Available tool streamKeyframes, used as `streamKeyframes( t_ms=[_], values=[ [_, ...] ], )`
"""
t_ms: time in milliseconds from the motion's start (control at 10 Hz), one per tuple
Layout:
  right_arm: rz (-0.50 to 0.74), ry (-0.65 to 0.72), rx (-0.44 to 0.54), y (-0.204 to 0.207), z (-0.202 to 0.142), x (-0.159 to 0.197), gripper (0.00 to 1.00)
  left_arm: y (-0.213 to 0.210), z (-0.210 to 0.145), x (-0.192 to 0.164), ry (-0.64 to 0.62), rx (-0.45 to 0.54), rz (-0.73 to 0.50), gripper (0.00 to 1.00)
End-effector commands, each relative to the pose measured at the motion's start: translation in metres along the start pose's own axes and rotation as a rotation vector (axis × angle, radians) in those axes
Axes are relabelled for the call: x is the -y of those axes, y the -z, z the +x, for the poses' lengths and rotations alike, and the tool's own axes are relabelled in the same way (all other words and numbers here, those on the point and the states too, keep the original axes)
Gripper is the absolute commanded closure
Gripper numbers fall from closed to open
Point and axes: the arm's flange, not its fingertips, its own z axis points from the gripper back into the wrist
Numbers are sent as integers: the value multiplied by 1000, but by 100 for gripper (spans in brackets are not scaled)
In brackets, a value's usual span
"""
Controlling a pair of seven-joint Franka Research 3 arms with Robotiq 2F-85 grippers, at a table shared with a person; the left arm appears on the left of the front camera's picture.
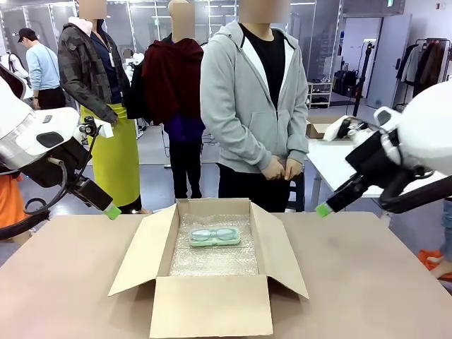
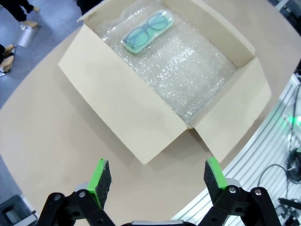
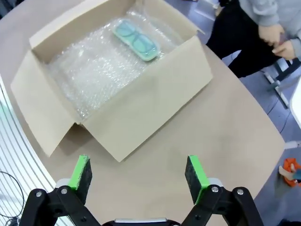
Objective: Pack the glasses set securely to prepare it for shipping.
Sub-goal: Put the Glasses case from the right side of the table into the Package Box.
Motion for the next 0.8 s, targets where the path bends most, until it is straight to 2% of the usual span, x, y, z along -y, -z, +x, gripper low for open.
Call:
streamKeyframes(
  t_ms=[0,200,300,700],
  values=[
    [-2,77,37,0,-64,-30,0,0,0,-2,2,13,-5,0],
    [22,66,21,4,-62,-26,0,0,0,-2,2,13,-5,0],
    [-3,56,40,-17,-6,11,0,0,0,-2,2,13,-5,0],
    [-3,56,40,-17,-6,11,0,0,0,-2,2,13,-5,0]
  ],
)
